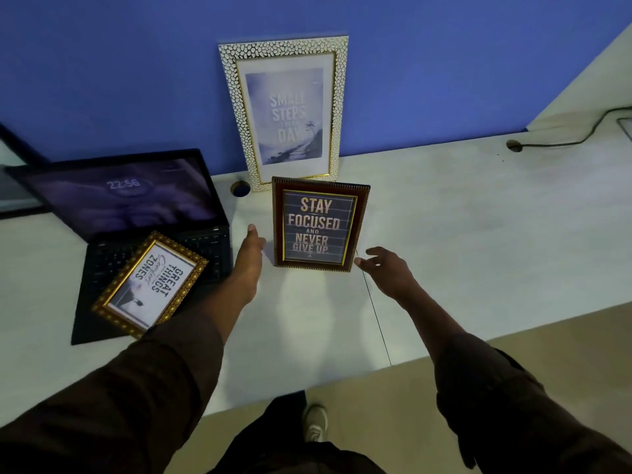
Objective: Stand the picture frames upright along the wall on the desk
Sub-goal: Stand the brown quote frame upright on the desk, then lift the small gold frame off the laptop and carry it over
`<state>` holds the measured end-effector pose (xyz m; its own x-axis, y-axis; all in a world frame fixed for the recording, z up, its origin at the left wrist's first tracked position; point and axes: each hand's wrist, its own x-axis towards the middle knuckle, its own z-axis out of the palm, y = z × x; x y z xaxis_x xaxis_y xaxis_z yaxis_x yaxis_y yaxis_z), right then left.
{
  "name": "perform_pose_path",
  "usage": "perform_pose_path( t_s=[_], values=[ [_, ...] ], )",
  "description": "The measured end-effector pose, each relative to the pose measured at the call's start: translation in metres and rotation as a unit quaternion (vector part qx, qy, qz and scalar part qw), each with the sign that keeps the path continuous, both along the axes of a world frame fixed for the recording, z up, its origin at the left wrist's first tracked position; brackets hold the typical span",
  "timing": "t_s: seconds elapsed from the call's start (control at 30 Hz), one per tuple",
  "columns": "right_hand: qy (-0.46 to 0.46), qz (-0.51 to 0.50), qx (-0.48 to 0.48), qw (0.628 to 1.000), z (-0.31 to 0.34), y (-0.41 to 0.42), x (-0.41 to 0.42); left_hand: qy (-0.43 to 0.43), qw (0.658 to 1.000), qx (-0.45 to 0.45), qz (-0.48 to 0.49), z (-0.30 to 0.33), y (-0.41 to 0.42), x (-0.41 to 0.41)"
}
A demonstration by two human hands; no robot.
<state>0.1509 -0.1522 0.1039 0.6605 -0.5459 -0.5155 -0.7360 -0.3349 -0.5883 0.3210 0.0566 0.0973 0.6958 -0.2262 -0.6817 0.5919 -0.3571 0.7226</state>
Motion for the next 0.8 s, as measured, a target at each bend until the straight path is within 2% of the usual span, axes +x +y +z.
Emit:
perform_pose_path(
  t_s=[0.33, 0.53, 0.8],
  values=[
    [-0.036, 0.066, 0.050, 0.996, 0.015, 0.084, -0.031, -0.027, 1.000, -0.006, 0.006, 0.014, 0.090, -0.076],
    [-0.069, 0.105, 0.064, 0.990, 0.018, 0.128, -0.002, -0.077, 0.995, -0.001, 0.069, 0.025, 0.156, -0.078],
    [-0.065, 0.174, 0.091, 0.978, 0.016, 0.192, 0.066, -0.109, 0.989, 0.032, 0.094, 0.046, 0.231, -0.053]
  ],
)
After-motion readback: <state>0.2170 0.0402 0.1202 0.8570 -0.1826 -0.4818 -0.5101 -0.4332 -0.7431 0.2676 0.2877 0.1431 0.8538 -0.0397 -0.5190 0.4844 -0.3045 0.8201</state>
